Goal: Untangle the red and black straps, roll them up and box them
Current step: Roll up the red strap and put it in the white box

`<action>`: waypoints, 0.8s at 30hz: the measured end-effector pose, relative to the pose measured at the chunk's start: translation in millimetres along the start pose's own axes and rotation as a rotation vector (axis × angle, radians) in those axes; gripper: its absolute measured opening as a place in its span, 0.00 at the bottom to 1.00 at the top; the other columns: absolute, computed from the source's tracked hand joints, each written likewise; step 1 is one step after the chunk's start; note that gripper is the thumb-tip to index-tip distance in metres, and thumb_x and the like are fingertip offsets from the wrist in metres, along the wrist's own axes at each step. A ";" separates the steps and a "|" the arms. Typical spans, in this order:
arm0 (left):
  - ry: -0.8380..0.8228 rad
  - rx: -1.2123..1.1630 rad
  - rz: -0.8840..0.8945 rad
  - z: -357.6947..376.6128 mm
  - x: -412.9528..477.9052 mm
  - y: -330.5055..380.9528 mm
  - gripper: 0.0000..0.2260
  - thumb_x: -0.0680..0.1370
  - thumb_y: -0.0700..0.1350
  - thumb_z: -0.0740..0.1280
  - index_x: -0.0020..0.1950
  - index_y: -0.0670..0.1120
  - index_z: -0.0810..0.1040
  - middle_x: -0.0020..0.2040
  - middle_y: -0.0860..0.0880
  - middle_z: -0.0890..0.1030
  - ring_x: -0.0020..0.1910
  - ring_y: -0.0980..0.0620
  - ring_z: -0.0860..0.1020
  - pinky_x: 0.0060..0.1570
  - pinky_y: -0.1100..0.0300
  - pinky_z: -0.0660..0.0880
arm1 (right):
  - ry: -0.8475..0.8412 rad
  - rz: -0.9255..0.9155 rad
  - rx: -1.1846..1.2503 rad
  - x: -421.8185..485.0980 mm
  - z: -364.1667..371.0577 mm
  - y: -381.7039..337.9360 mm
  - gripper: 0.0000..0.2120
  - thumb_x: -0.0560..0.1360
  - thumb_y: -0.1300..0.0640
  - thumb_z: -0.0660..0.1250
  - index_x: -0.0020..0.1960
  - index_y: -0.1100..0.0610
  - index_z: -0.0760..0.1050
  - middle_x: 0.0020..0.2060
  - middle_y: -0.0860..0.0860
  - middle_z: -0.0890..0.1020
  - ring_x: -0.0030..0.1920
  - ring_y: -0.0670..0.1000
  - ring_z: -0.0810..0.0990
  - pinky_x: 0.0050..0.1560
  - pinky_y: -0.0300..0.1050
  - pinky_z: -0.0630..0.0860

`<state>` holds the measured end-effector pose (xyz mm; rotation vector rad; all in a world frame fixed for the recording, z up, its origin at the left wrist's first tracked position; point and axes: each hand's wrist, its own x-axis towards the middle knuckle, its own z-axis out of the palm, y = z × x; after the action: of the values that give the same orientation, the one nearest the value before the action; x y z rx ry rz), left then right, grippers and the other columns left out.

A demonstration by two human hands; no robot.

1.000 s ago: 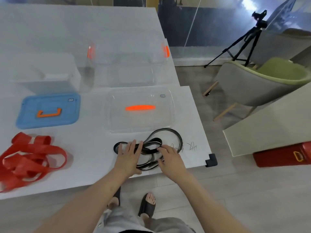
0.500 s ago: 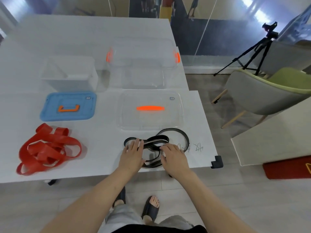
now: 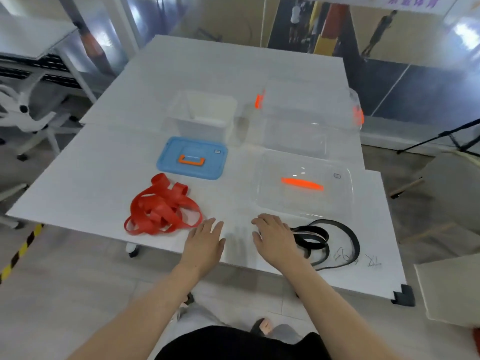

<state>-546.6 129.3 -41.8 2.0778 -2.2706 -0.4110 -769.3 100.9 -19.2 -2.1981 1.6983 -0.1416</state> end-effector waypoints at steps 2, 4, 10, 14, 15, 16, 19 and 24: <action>0.019 -0.023 -0.020 -4.2 -2.7 -28.8 0.21 0.79 0.49 0.70 0.71 0.46 0.77 0.70 0.43 0.79 0.69 0.39 0.78 0.62 0.43 0.77 | -0.023 -0.015 -0.015 14.7 5.5 -26.5 0.19 0.83 0.51 0.61 0.72 0.50 0.75 0.73 0.48 0.75 0.74 0.54 0.71 0.69 0.53 0.70; 0.015 -0.031 -0.034 -10.0 -0.6 -60.0 0.19 0.79 0.49 0.70 0.70 0.47 0.78 0.67 0.44 0.80 0.66 0.41 0.79 0.62 0.44 0.77 | -0.032 -0.023 -0.016 33.2 13.2 -53.3 0.18 0.83 0.51 0.61 0.72 0.50 0.74 0.73 0.48 0.75 0.74 0.54 0.72 0.68 0.54 0.71; 0.015 -0.052 -0.038 -34.7 23.3 -179.9 0.18 0.81 0.48 0.67 0.70 0.47 0.77 0.68 0.46 0.78 0.68 0.43 0.76 0.65 0.44 0.74 | -0.047 0.051 0.027 87.5 49.6 -149.3 0.18 0.82 0.52 0.62 0.71 0.48 0.75 0.70 0.47 0.76 0.71 0.54 0.74 0.66 0.52 0.73; 0.038 -0.052 -0.029 -55.7 46.4 -253.4 0.18 0.79 0.47 0.68 0.69 0.48 0.77 0.66 0.46 0.79 0.65 0.42 0.78 0.61 0.45 0.77 | -0.084 0.102 0.055 117.4 72.6 -204.4 0.18 0.82 0.51 0.62 0.72 0.48 0.74 0.69 0.47 0.77 0.70 0.54 0.74 0.66 0.51 0.73; 0.033 -0.057 -0.023 -59.2 52.9 -268.8 0.18 0.79 0.47 0.68 0.69 0.48 0.77 0.65 0.46 0.79 0.63 0.42 0.79 0.59 0.46 0.77 | -0.086 0.125 0.076 125.5 75.9 -215.5 0.18 0.82 0.51 0.62 0.71 0.48 0.74 0.68 0.47 0.77 0.69 0.54 0.74 0.66 0.51 0.73; 0.016 -0.059 -0.023 -63.0 59.3 -282.1 0.18 0.79 0.47 0.68 0.69 0.48 0.77 0.64 0.45 0.80 0.61 0.42 0.79 0.57 0.47 0.78 | -0.084 0.150 0.096 132.4 79.1 -225.6 0.18 0.82 0.51 0.62 0.71 0.48 0.75 0.68 0.47 0.77 0.68 0.54 0.75 0.65 0.52 0.74; -0.094 -0.108 -0.054 -71.3 80.9 -307.2 0.18 0.83 0.51 0.63 0.73 0.50 0.73 0.65 0.46 0.79 0.62 0.43 0.78 0.58 0.48 0.76 | -0.064 0.211 0.132 144.4 86.3 -248.5 0.16 0.82 0.51 0.62 0.68 0.49 0.76 0.67 0.47 0.78 0.66 0.54 0.76 0.64 0.53 0.75; -0.192 -0.288 -0.109 -75.5 109.0 -312.1 0.21 0.82 0.59 0.62 0.73 0.52 0.72 0.65 0.49 0.79 0.65 0.45 0.78 0.59 0.47 0.77 | -0.057 0.268 0.135 149.5 90.7 -260.7 0.16 0.82 0.52 0.62 0.69 0.50 0.76 0.68 0.46 0.79 0.67 0.53 0.76 0.66 0.52 0.76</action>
<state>-238.8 -12.4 -53.4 2.0948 -2.0443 -0.9194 -463.0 34.2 -35.9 -1.8421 1.8737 -0.1191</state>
